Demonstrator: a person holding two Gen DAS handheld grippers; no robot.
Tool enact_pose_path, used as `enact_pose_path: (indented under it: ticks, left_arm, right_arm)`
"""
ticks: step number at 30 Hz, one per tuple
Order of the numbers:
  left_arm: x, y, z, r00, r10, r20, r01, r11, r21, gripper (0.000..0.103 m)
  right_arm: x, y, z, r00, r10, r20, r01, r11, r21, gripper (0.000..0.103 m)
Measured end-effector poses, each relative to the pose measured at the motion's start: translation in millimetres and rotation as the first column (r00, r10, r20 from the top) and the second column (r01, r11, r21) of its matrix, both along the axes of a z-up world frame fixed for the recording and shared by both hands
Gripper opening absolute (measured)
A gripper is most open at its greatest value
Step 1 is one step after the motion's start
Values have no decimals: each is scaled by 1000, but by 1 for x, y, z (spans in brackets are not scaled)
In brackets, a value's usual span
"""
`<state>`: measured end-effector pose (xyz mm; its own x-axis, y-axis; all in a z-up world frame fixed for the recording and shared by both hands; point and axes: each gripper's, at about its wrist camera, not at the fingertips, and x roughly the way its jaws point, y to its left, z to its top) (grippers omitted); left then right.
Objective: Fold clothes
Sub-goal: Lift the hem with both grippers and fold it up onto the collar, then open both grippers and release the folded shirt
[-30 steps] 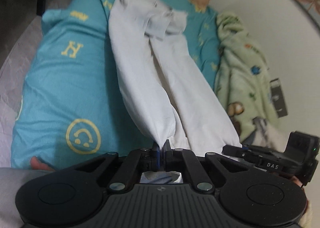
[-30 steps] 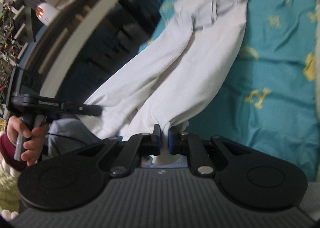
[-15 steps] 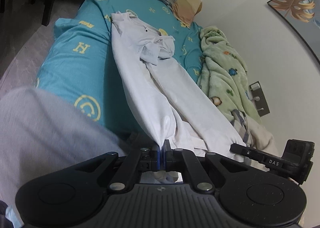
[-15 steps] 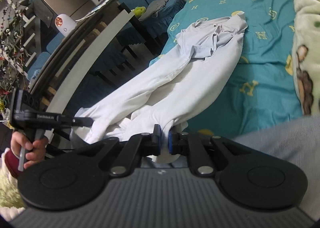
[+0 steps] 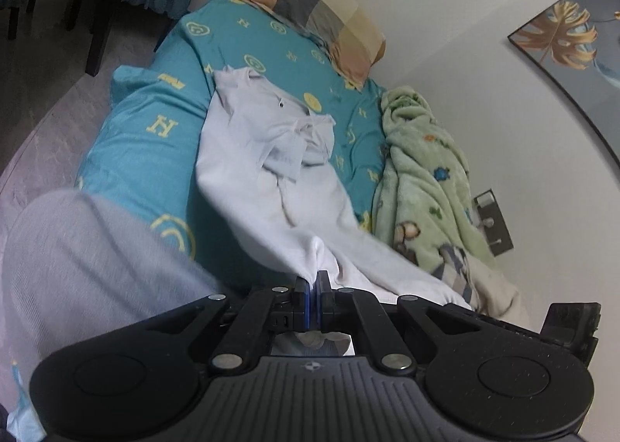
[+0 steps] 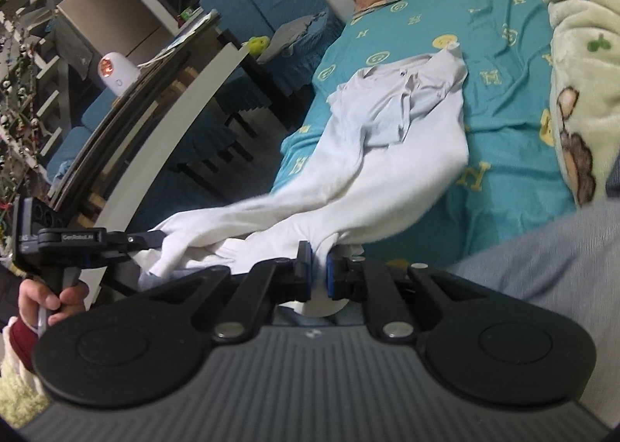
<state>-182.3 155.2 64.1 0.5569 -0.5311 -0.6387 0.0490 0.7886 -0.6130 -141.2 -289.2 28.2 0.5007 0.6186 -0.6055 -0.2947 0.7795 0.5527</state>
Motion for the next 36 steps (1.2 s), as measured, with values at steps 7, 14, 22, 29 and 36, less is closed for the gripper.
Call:
enact_pose_path:
  ticks: [7, 14, 22, 29, 36]
  left_arm:
    - [77, -24, -7, 998, 49, 29, -51, 998, 40, 3]
    - [170, -33, -27, 992, 117, 53, -121, 990, 75, 3]
    - [266, -45, -83, 984, 170, 44, -175, 973, 150, 4]
    - [322, -58, -149, 986, 166, 27, -167, 943, 287, 4]
    - [350, -71, -187, 991, 137, -2, -126, 916, 381, 4]
  right_arm:
    - [64, 1, -5, 998, -65, 0, 65, 998, -23, 10]
    - [143, 3, -19, 992, -123, 15, 124, 992, -28, 11]
    - [233, 14, -75, 987, -161, 3, 161, 985, -54, 11]
    - [289, 19, -146, 986, -156, -55, 151, 985, -81, 11]
    - [322, 18, -180, 989, -123, -79, 116, 989, -90, 11]
